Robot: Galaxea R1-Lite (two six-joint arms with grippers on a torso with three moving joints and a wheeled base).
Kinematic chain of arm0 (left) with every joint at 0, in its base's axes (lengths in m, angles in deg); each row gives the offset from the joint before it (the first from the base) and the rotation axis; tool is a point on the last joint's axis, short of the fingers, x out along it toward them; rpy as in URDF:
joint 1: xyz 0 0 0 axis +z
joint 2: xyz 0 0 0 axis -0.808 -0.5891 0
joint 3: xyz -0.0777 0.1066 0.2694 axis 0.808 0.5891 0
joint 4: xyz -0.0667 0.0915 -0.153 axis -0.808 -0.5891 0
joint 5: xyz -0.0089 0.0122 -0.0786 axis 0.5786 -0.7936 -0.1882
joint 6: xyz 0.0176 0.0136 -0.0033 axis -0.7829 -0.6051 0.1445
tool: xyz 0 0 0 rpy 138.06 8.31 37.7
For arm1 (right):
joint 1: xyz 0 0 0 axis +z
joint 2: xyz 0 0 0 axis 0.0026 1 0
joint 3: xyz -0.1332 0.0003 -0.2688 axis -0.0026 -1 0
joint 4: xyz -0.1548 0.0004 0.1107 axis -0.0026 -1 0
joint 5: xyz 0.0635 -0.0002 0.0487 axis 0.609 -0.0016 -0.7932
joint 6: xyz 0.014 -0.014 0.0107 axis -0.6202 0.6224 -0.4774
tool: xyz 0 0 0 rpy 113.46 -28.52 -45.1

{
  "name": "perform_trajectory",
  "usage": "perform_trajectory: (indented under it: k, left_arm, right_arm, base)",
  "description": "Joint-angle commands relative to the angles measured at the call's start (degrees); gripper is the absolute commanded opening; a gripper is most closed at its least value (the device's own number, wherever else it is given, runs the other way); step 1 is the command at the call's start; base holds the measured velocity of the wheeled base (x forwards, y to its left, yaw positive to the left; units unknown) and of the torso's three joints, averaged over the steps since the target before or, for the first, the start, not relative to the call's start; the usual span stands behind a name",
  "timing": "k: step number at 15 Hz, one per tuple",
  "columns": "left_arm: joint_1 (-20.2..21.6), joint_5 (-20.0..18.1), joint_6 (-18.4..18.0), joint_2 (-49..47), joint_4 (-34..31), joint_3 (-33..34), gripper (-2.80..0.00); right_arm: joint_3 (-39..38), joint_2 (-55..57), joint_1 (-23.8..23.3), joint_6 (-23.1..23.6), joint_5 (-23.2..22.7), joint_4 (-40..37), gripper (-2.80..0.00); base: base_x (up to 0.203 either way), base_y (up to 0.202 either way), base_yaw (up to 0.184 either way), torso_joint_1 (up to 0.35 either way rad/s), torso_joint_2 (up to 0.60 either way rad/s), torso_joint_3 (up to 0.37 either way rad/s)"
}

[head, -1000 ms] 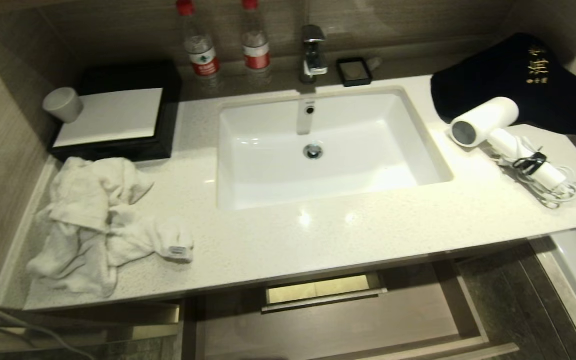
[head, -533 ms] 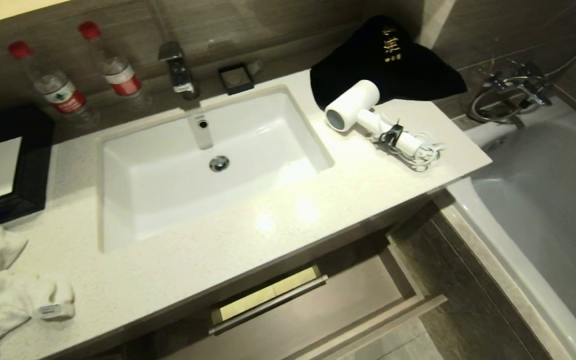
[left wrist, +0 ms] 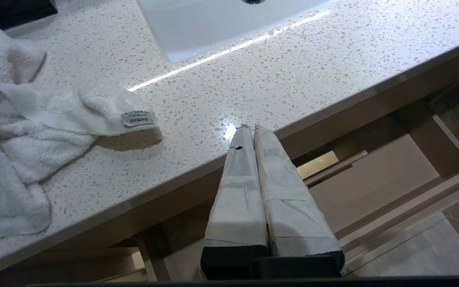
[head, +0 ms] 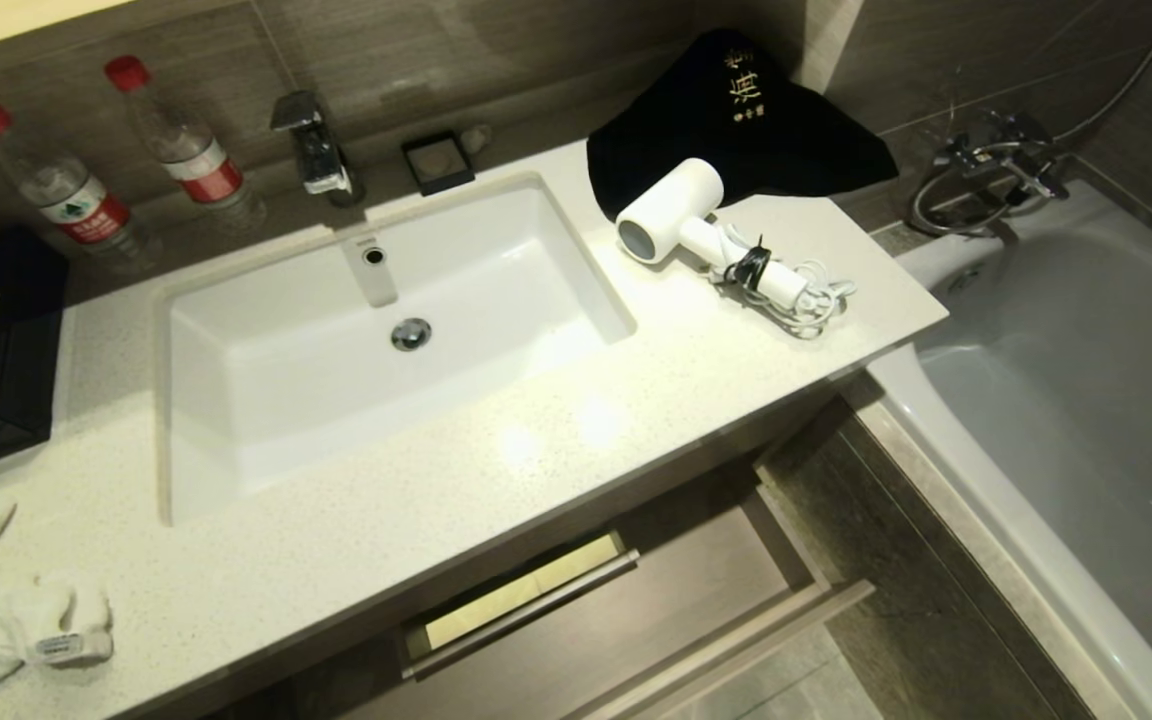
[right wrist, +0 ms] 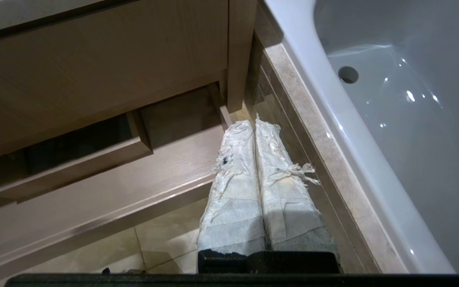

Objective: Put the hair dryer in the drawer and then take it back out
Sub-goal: Pick up the hairdryer

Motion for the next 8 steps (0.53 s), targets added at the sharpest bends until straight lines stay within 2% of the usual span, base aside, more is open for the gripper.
perform_trajectory:
  k: [1,2,4,6,8]
  left_arm:
    - [0.0,0.1,0.0,0.0,0.0,0.0,-2.80]
    - [0.0,0.0,0.0,-0.1,0.0,0.0,-2.80]
    - [0.0,0.1,0.0,0.0,0.0,0.0,-2.80]
    - [0.0,0.0,0.0,-0.1,0.0,0.0,-2.80]
    - [0.0,0.1,0.0,-0.1,0.0,0.0,-2.80]
  right_arm:
    - [0.1,0.0,0.0,0.3,0.0,0.2,-2.80]
    - [0.7,0.0,0.0,0.4,-0.2,0.5,-2.80]
    - [8.2,1.6,0.0,0.6,-0.2,-3.6,-2.80]
    - [22.7,6.7,0.0,0.8,-0.4,-11.6,-2.80]
    - [38.9,18.1,0.0,1.0,-1.2,-19.6,-2.80]
  base:
    - [0.000,0.000,0.000,0.000,0.00,0.000]
    - [0.000,0.000,0.000,0.000,0.00,0.000]
    - [0.000,0.000,0.000,0.000,0.00,0.000]
    - [0.000,0.000,0.000,0.000,0.00,0.000]
    - [0.000,0.000,0.000,0.000,0.00,0.000]
